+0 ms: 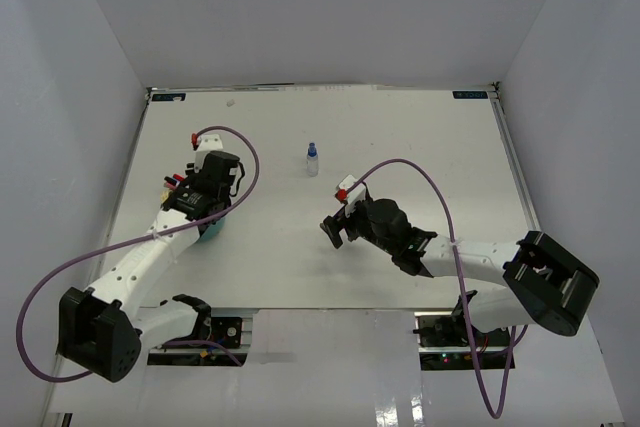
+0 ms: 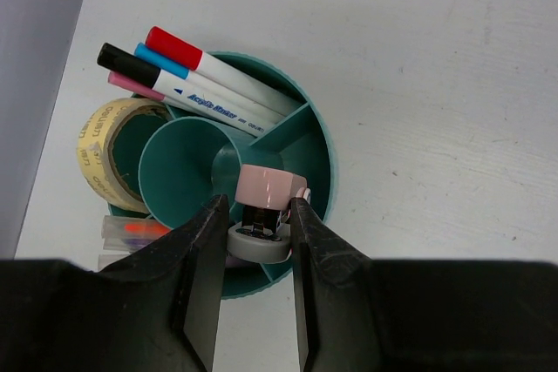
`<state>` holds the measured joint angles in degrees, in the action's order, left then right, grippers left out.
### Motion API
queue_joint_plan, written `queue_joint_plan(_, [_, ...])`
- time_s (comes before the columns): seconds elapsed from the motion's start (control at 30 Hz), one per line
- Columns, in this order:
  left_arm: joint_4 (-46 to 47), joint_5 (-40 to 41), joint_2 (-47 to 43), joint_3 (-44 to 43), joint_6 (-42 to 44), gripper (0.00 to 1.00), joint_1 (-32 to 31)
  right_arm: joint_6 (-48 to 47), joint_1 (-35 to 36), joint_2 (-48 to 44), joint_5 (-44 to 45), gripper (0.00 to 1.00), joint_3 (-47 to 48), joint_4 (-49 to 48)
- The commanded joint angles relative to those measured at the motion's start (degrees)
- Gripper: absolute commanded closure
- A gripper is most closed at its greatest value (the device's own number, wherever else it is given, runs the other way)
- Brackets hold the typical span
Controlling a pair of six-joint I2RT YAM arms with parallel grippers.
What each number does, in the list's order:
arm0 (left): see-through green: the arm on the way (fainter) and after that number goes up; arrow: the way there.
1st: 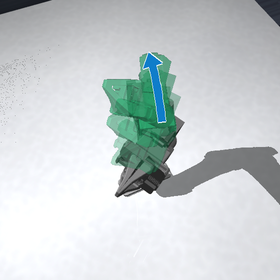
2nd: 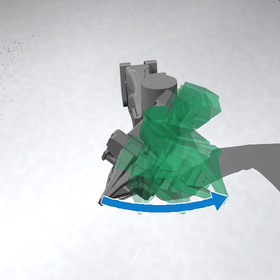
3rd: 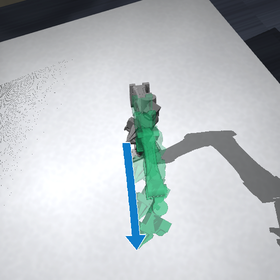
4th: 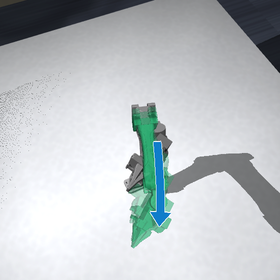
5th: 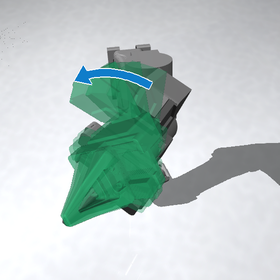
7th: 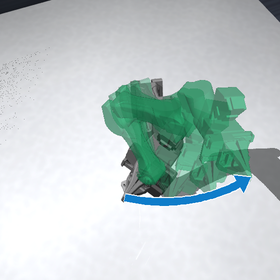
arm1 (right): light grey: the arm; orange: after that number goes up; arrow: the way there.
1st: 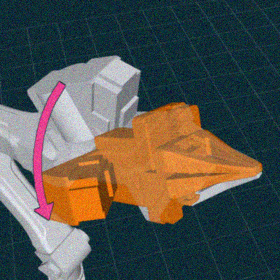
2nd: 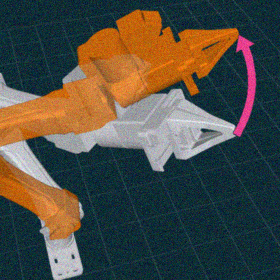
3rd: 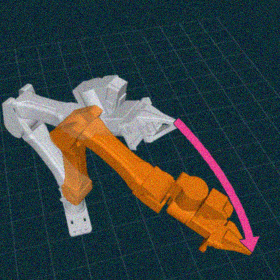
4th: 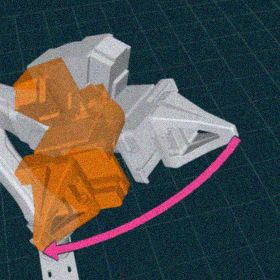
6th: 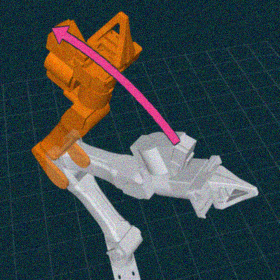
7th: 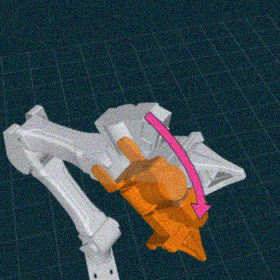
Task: Sort the stationery into containers
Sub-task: Place the stapler in the storage box.
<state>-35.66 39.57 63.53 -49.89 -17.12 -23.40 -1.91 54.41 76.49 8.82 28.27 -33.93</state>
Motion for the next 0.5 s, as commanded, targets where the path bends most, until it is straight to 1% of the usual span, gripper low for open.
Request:
queue_joint_plan(0.0, [0.77, 0.51, 0.28, 0.75, -0.89, 0.84, 0.37, -0.28, 0.17, 0.5, -0.21, 0.1, 1.26, -1.49])
queue_joint_plan(0.07, [0.77, 0.24, 0.89, 1.11, -1.24, 0.77, 0.46, -0.28, 0.17, 0.5, -0.12, 0.1, 1.26, -1.4])
queue_joint_plan(0.17, [0.94, -0.29, 1.51, 1.55, -1.51, 0.71, 0.63, -0.37, 0.17, 0.77, -0.29, 0.1, 1.35, -1.4])
queue_joint_plan(0.2, [1.03, -0.37, 1.6, 1.46, -1.59, 0.65, 0.63, -0.37, 0.17, 0.85, -0.38, 0.1, 1.43, -1.4])
queue_joint_plan(0.27, [1.21, -0.64, 1.51, 1.29, -1.51, 0.6, 0.72, -0.37, 0.17, 0.94, -0.56, 0.1, 1.52, -1.31])
queue_joint_plan(0.3, [1.38, -0.72, 1.42, 1.28, -1.51, 0.56, 0.81, -0.37, 0.25, 1.03, -0.56, 0.1, 1.52, -1.31])
queue_joint_plan(0.47, [1.73, -1.34, 1.34, 1.2, -1.42, 0.44, 0.9, -0.37, 0.17, 1.21, -1.0, 0.1, 1.7, -1.22])
